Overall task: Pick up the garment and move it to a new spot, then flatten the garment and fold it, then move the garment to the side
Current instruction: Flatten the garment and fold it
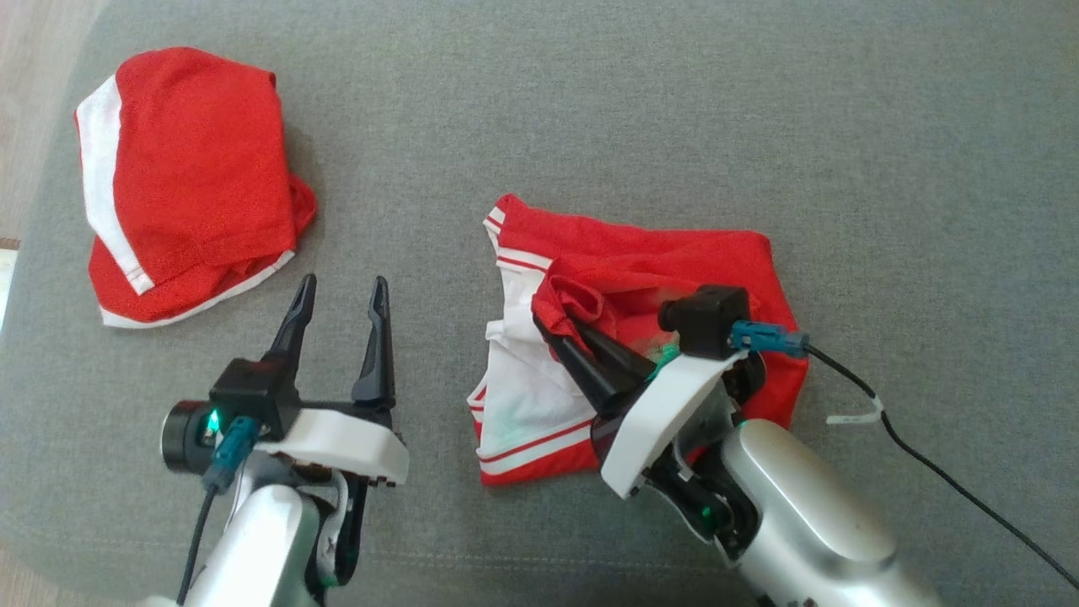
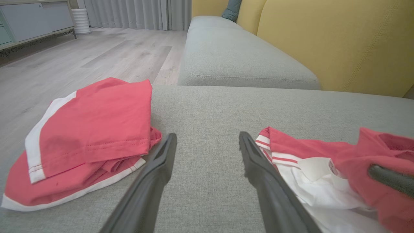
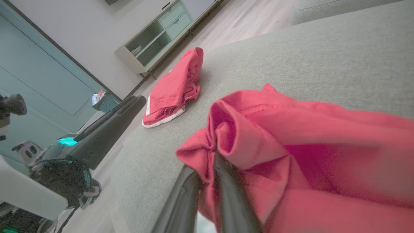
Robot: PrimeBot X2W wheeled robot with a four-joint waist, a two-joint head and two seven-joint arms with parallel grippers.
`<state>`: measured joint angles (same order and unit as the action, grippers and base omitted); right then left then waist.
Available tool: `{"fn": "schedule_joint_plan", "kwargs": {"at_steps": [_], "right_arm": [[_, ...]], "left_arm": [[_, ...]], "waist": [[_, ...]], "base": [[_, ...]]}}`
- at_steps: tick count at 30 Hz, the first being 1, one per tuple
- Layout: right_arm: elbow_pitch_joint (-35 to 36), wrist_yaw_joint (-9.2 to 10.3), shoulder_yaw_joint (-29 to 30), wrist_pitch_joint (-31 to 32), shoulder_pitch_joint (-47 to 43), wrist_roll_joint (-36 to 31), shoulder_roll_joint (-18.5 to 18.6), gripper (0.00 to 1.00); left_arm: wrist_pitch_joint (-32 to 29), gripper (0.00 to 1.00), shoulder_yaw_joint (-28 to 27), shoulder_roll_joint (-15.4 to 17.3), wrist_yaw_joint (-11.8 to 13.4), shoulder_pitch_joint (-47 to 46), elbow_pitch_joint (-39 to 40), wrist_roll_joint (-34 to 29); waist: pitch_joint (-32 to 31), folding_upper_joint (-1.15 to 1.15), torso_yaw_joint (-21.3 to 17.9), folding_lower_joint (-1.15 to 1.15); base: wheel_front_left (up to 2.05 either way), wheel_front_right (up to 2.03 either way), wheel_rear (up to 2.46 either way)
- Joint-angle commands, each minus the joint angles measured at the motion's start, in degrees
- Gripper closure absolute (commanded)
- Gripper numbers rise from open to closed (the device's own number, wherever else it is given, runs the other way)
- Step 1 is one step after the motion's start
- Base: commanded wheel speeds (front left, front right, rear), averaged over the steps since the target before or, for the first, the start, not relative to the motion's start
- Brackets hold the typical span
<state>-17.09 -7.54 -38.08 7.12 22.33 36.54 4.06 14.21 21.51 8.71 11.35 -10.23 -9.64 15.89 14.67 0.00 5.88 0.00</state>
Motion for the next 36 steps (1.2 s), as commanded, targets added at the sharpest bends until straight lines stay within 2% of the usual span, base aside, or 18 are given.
{"fn": "schedule_joint_plan", "kwargs": {"at_steps": [1, 2, 7, 12, 15, 19, 29, 32, 36], "right_arm": [[0.6, 0.05, -1.2, -1.2, 1.9, 0.5, -1.2, 0.35], [-0.3, 0.05, -1.4, -2.0, 2.3, 0.8, -1.2, 0.00], [-1.6, 0.05, -3.6, -7.1, 4.8, 1.4, -1.2, 0.00], [2.0, 0.05, -5.7, -12.9, 7.5, 1.3, -1.2, 0.00], [4.4, 0.05, -4.6, -15.6, 8.3, -0.1, -1.2, 0.00], [6.3, 0.05, 1.8, -17.0, 7.2, -4.6, -0.9, 0.00], [12.9, 0.05, 25.7, -12.2, -6.2, -16.9, 6.2, 0.00], [15.7, 0.05, 30.2, -10.5, -10.7, -19.4, 6.7, 0.00], [18.8, 0.05, 33.4, -8.9, -15.3, -21.6, 6.1, 0.00]], "left_arm": [[0.5, 0.00, -1.8, 0.5, 0.1, -2.0, 1.3, 0.4], [0.5, 0.00, -1.8, 0.5, 0.1, -2.1, 1.3, 0.4], [0.6, 0.00, -2.0, 0.5, 0.1, -2.2, 1.0, 0.5], [0.7, 0.00, -2.1, 0.6, 0.2, -2.2, 0.9, 0.5], [0.7, 0.00, -2.3, 0.8, 0.3, -2.1, 1.0, 0.4], [0.7, 0.00, -2.7, 1.2, 0.7, -1.7, 1.3, 0.3], [0.7, 0.00, -3.1, 2.3, 1.1, -1.2, 2.5, 0.1], [0.7, 0.00, -3.1, 2.6, 1.2, -1.0, 2.7, 0.1], [0.7, 0.00, -3.0, 2.9, 1.3, -0.7, 2.9, 0.1]], "waist": [[0.1, 0.00, 0.0, 0.00], [0.1, 0.00, 0.0, 0.00], [0.2, 0.00, -0.5, 0.00], [0.0, 0.00, -1.1, 0.00], [-0.2, 0.00, -1.5, 0.00], [-0.7, 0.00, -2.3, 0.00], [-0.9, 0.00, -4.3, 0.00], [-1.0, 0.00, -4.8, 0.00], [-1.4, 0.00, -5.3, 0.00]], "base": [[0.00, 0.00, 0.00], [0.00, 0.00, 0.00], [0.00, 0.00, 0.00], [0.00, 0.00, 0.00], [0.00, 0.00, 0.00], [0.00, 0.00, 0.00], [0.00, 0.00, 0.00], [0.00, 0.00, 0.00], [0.00, 0.00, 0.00]]}}
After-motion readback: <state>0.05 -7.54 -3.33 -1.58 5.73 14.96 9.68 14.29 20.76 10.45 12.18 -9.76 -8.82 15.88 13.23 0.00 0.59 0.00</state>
